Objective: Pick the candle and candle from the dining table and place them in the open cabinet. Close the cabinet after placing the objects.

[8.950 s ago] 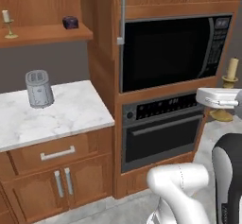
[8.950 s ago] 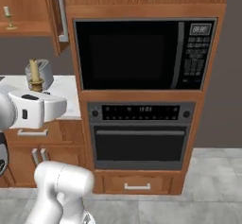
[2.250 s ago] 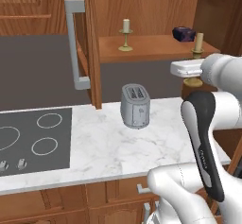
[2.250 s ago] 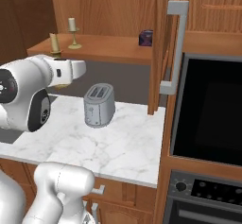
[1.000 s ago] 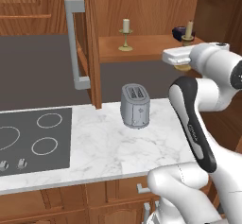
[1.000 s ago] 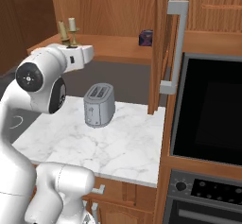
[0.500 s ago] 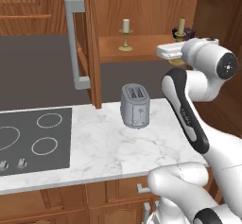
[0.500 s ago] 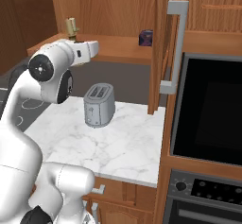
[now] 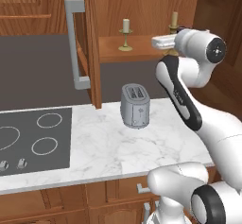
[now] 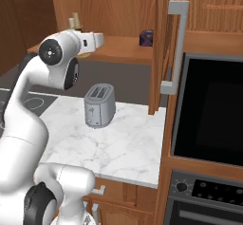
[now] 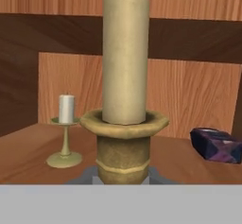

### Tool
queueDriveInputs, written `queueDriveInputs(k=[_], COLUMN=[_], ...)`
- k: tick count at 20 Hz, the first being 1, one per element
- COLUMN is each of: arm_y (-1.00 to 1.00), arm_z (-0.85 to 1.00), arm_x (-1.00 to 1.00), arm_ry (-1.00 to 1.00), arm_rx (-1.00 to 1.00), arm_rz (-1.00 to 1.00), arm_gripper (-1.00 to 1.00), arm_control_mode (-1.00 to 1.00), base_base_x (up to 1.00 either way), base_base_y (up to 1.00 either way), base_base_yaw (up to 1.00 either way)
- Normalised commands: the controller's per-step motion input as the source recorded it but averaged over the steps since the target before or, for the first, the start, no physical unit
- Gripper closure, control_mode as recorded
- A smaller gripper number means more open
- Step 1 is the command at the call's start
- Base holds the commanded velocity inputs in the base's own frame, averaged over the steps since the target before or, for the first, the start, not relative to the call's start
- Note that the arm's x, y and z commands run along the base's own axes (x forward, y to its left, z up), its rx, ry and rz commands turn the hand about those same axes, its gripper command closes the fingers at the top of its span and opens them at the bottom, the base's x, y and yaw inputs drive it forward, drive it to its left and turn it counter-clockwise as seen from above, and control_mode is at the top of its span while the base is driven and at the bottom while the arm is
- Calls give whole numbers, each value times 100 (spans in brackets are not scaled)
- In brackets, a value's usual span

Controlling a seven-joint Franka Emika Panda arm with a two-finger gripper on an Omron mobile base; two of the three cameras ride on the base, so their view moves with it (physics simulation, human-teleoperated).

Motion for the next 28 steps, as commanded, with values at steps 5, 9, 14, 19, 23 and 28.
queueDriveInputs(k=[5, 9, 14, 19, 23, 28], arm_y=[0, -5, -21, -9, 0, 0], arm_z=[0, 0, 0, 0, 0, 0], arm_x=[58, 43, 21, 20, 20, 17], arm_ry=[2, 1, 0, 0, 0, 0], arm_rx=[0, 0, 0, 0, 0, 0], arm_rz=[0, 0, 0, 0, 0, 2], arm_gripper=[100, 100, 100, 100, 100, 100], arm_control_mode=[-100, -100, -100, -100, -100, -100], base_base_x=[0, 0, 0, 0, 0, 0], base_base_y=[0, 0, 0, 0, 0, 0], base_base_yaw=[0, 0, 0, 0, 0, 0])
